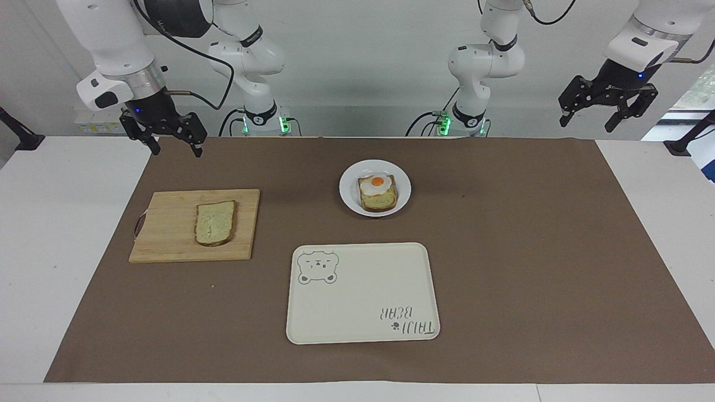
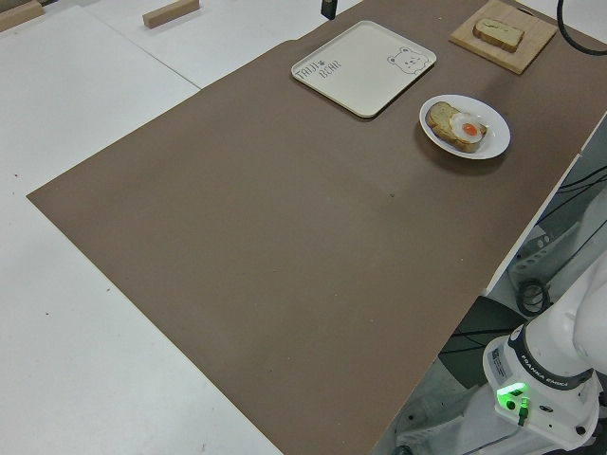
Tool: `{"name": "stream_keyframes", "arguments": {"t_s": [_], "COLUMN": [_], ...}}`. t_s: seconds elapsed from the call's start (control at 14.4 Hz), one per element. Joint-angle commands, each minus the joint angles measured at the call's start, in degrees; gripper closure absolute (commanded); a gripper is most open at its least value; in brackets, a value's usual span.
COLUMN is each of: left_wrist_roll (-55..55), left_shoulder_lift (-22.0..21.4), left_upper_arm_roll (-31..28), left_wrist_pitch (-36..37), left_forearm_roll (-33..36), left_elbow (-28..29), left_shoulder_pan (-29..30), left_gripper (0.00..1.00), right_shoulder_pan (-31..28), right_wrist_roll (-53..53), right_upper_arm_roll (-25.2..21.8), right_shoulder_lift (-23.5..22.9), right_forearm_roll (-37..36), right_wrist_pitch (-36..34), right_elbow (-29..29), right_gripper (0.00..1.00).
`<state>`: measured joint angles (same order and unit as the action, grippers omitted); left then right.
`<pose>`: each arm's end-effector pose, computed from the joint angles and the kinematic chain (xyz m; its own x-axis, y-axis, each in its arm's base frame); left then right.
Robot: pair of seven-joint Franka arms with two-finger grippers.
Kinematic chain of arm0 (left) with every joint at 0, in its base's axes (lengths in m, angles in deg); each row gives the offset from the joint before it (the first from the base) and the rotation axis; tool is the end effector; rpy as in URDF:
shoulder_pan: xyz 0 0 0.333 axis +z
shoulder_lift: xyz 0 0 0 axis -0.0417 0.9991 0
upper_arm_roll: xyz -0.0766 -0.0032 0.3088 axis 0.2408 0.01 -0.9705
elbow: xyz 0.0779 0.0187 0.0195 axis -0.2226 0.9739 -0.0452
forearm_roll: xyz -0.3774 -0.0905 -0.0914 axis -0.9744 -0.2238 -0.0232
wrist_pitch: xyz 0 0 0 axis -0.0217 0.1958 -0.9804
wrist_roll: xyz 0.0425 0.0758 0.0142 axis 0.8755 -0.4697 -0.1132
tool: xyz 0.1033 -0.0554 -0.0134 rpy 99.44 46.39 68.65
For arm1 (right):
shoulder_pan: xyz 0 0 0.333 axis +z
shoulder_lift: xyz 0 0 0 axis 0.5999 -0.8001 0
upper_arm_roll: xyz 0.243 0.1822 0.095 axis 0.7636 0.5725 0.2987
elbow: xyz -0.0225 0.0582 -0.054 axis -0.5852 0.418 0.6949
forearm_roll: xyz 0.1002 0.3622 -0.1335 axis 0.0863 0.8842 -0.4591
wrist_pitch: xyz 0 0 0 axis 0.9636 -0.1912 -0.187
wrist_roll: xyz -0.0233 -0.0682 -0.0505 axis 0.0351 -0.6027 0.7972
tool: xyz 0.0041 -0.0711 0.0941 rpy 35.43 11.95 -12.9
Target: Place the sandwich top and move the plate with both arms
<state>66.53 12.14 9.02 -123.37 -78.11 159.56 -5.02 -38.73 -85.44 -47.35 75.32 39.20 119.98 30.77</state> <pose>0.5335 -0.0121 0.6860 0.9793 -0.2003 0.0308 -0.2012 -0.9791 0.0301 0.5508 -0.0244 0.6056 0.9959 -0.0875 0.0228 -0.0876 -0.9962 0.0003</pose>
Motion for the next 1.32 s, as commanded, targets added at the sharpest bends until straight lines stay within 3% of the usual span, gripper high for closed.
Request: {"name": "stream_keyframes", "arguments": {"t_s": [0.0, 0.42, 0.69, 1.04, 1.25], "left_wrist_roll": [-0.4, -0.5, 0.1, 5.2, 9.8], "left_shoulder_lift": [-1.5, -1.4, -3.9, -8.8, -9.2], "left_upper_arm_roll": [0.4, 0.9, 1.3, 1.3, 1.3], "left_wrist_pitch": [0.4, 0.3, -3.2, -9.1, -12.5], "left_forearm_roll": [-0.4, -0.5, -2.6, -15.1, -24.2], "left_elbow": [1.5, 1.5, 6.4, 18.0, 24.7], "left_shoulder_pan": [0.0, -0.3, -0.4, -0.4, -0.4], "left_gripper": [0.0, 0.0, 0.0, 0.0, 0.0], "right_shoulder_pan": [-0.7, -0.8, -0.8, -1.0, -3.0], "right_wrist_roll": [-1.3, -2.4, -2.6, -2.6, -4.9], "right_upper_arm_roll": [0.1, 0.1, 0.1, 0.1, 0.1], "right_shoulder_lift": [0.6, 0.3, -2.4, -6.6, -8.1], "right_forearm_roll": [1.3, 1.3, 1.3, 1.3, 1.3], "right_wrist_pitch": [2.6, 4.2, 6.9, 10.7, 15.8], "right_elbow": [2.7, 3.2, 3.3, 3.4, 9.0], "right_gripper": [0.0, 0.0, 0.0, 0.0, 0.0]}}
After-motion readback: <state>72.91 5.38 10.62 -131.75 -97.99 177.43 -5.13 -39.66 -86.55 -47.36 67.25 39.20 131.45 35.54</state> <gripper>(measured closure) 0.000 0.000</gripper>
